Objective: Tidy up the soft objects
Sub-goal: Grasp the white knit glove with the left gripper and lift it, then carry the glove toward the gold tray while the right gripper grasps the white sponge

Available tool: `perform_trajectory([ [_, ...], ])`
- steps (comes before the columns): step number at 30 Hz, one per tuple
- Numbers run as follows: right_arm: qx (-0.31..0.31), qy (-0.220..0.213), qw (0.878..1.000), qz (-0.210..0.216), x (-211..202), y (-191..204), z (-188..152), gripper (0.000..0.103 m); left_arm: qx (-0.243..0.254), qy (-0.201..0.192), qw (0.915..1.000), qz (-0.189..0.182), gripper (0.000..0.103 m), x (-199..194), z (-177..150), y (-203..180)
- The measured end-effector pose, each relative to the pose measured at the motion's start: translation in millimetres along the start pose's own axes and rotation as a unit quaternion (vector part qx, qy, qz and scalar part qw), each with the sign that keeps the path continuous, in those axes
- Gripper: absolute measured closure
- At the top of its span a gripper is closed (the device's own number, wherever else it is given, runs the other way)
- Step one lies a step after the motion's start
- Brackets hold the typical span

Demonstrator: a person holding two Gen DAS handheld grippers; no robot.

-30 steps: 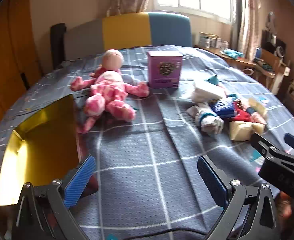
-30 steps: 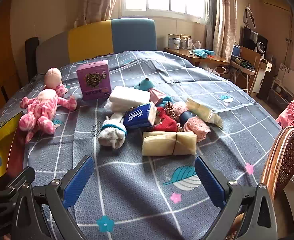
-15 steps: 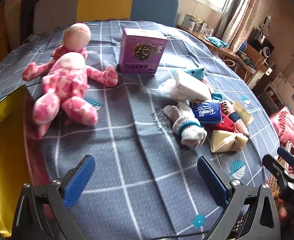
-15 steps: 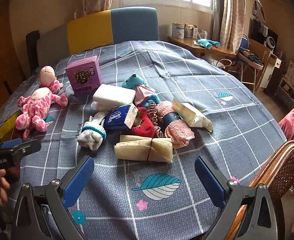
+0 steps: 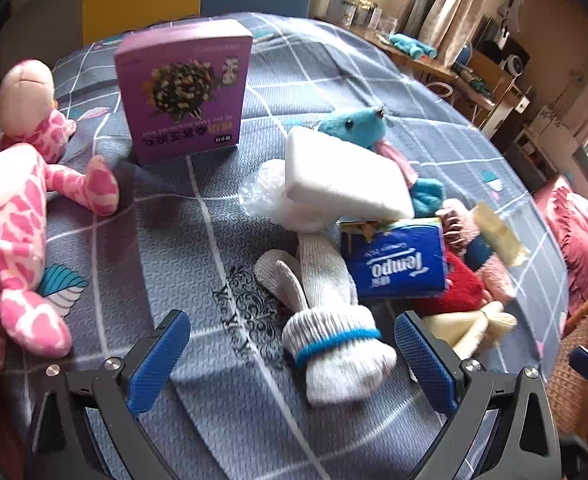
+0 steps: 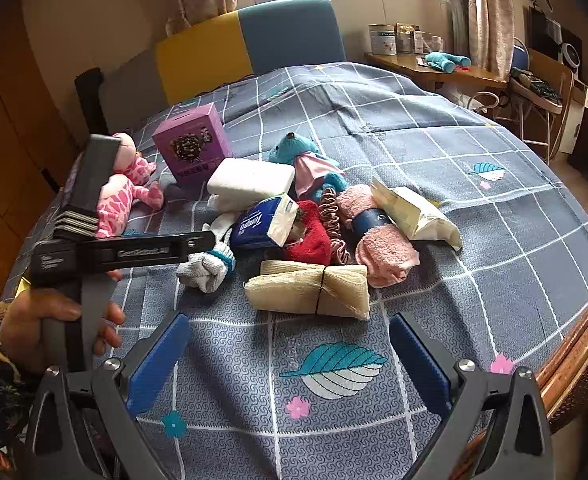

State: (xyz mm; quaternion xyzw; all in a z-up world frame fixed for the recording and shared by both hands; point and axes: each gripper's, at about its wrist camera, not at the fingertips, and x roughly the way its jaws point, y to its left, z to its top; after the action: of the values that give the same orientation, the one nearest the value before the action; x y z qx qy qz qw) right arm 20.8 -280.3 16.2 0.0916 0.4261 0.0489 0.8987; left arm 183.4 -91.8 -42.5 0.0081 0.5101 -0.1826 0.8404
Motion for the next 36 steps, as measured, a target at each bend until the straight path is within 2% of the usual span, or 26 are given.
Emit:
perform_trajectory([
  [3,0.0,0.001,1.0,0.009,0,1,-1,0.001,-0.007,0.025,0.9996,0.005,0.003,19,5,-2],
  [5,-0.001,0.004,1.0,0.012,1,1,-1,0.002,-0.011,0.033,0.9994,0.004,0.026,25,5,-3],
  [6,-0.002,0.005,1.0,0.012,1,1,-1,0.002,-0.015,0.034,0.9993,-0.007,0.03,25,3,-3],
  [7,-0.002,0.007,1.0,0.013,2,1,-1,0.002,-0.02,0.036,0.999,-0.02,0.04,26,2,-2],
  [8,-0.002,0.009,1.0,0.014,2,1,-1,0.005,-0.021,0.037,0.9986,-0.031,0.057,25,0,-2],
  [9,-0.001,0.012,1.0,0.013,3,1,-1,0.007,-0.019,0.032,0.9983,-0.044,0.059,20,-2,-2],
  [11,-0.001,0.019,1.0,0.014,5,0,-2,0.01,-0.008,0.018,0.9992,-0.033,0.061,5,-7,-5],
  [17,-0.023,0.036,0.999,0.027,11,10,8,0.014,-0.006,-0.014,0.9985,-0.052,0.062,-41,-47,21],
  [20,-0.066,0.035,0.996,0.041,16,27,23,0.014,-0.011,-0.019,0.998,-0.059,0.062,-56,-73,34],
  [22,-0.113,0.035,0.992,0.042,23,42,37,0.014,-0.009,-0.015,0.9987,-0.049,0.062,-59,-90,41],
  [27,-0.244,0.056,0.968,0.029,59,66,79,0.014,-0.022,-0.03,0.9975,-0.059,0.062,-62,-114,57],
  [32,-0.327,0.109,0.938,0.023,105,76,123,0.012,-0.027,-0.034,0.9965,-0.072,0.062,-58,-114,59],
  [36,-0.376,0.156,0.912,0.047,138,83,146,0.007,-0.032,-0.031,0.9955,-0.084,0.062,-58,-112,64],
])
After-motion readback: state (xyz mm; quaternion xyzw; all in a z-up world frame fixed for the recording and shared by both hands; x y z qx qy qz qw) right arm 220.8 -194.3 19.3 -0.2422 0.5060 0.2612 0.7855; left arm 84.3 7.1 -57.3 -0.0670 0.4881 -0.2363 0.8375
